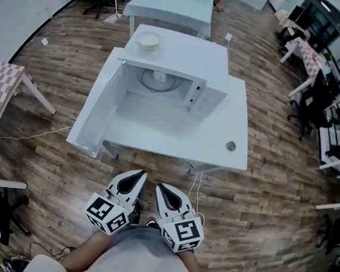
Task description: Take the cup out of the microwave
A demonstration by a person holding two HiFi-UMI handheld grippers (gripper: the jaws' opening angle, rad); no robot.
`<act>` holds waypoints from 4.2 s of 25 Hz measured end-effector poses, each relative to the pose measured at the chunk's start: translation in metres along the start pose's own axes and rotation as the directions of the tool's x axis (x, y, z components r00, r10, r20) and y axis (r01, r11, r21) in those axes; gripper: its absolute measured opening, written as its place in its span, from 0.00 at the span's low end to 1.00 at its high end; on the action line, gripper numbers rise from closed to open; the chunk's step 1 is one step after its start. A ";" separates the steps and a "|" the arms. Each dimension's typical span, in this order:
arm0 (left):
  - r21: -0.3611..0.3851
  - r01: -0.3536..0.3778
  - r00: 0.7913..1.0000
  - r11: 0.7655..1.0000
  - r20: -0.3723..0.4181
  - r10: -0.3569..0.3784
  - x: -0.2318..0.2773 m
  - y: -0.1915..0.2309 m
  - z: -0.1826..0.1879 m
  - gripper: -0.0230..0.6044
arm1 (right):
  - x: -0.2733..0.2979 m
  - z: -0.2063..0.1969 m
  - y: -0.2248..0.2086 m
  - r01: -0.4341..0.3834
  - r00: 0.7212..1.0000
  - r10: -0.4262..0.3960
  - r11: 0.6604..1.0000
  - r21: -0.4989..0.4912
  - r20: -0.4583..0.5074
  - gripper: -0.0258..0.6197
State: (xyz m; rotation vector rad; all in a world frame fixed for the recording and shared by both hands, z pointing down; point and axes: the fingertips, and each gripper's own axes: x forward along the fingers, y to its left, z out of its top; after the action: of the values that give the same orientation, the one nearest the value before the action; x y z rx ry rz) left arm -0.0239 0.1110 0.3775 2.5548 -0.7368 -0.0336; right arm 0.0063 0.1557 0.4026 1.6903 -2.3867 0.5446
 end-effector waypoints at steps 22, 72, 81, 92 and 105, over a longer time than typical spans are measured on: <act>0.101 0.072 0.995 0.992 0.060 -0.079 0.042 0.062 0.079 0.05 | 0.093 0.080 -0.012 0.094 0.990 -0.087 0.994 -0.063 0.111 0.08; -0.016 -0.126 0.992 0.992 -0.011 0.126 0.192 0.199 0.084 0.05 | 0.281 0.095 -0.173 0.113 0.993 -0.112 0.993 -0.025 0.027 0.08; -0.018 -0.143 0.989 0.989 -0.032 0.143 0.208 0.203 0.074 0.05 | 0.306 0.079 -0.214 0.142 0.990 -0.142 0.990 -0.022 0.021 0.09; -0.020 -0.179 0.983 0.984 -0.048 0.178 0.216 0.219 0.071 0.05 | 0.339 0.065 -0.235 0.162 0.987 -0.161 0.986 -0.046 0.014 0.21; -0.059 -0.208 0.976 0.976 -0.070 0.204 0.215 0.227 0.061 0.05 | 0.387 0.066 -0.259 0.188 0.982 -0.188 0.979 -0.077 0.009 0.29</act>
State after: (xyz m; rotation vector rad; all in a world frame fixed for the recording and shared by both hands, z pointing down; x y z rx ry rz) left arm 0.0378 -0.1933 0.4489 2.3931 -0.9561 0.0894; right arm 0.1206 -0.2837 0.5247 1.8564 -2.1869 0.4155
